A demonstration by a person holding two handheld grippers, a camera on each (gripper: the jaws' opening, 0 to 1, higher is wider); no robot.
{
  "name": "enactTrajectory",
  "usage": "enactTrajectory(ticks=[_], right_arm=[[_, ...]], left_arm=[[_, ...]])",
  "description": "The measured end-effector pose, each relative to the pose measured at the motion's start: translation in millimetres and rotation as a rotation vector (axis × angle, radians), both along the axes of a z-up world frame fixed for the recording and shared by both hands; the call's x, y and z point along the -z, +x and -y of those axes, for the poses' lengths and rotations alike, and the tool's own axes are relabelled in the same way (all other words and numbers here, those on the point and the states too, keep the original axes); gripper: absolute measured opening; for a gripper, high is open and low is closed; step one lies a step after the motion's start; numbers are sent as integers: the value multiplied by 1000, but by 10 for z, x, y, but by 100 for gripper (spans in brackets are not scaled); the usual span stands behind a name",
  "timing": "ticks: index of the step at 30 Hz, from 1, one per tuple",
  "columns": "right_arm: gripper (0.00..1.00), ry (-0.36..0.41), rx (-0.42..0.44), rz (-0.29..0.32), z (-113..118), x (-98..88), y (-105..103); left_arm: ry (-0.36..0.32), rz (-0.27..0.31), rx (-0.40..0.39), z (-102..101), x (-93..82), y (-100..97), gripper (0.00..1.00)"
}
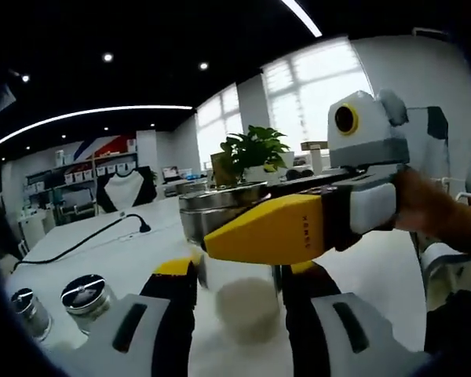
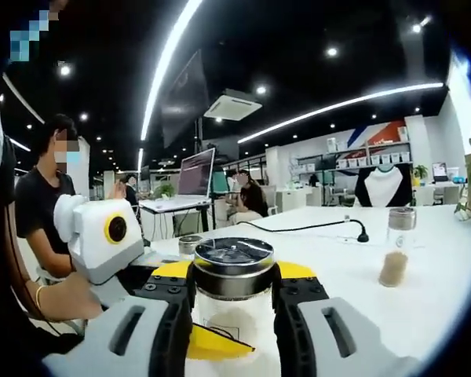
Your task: Rotate the seasoning bottle until the label or dispensing opening points toward the visible target arrow and the bottle remains upright within the marked orientation range
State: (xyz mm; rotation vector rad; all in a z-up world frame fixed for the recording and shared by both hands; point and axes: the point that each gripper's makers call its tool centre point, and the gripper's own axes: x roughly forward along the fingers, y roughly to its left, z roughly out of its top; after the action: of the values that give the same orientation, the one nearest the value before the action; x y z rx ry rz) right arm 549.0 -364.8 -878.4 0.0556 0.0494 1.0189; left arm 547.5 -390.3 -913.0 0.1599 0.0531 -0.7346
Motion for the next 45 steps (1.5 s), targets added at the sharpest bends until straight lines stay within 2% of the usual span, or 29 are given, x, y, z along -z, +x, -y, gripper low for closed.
enactTrajectory(ticks=[7,13,17,26,30,33,42,44,45], right_arm=[[36,41,58,-17,17,15,94],[36,61,93,-22,-12,31,183],[36,51,123,-5,-60,30,240],[36,44,180,24,-145,45,317],[36,4,209,53,-180,55,287],[36,-13,233,83,-214,64,258],[36,3,301,116,-206,87,176],[37,-5,316,118,-215,84,177],[37,-40,345,118,-195,92,193]], left_arm=[[-30,-14,-42,-83,27,32,43],[31,-23,-100,-163,149,24,43],[25,-11,-124,-225,129,29,43],[-3,-26,-144,-291,154,46,42],[1,-27,-165,-338,172,48,41],[35,-5,-187,-399,184,49,41],[55,-1,-183,-423,190,37,41],[66,14,-166,-406,177,28,36],[63,22,-162,-402,158,21,34]])
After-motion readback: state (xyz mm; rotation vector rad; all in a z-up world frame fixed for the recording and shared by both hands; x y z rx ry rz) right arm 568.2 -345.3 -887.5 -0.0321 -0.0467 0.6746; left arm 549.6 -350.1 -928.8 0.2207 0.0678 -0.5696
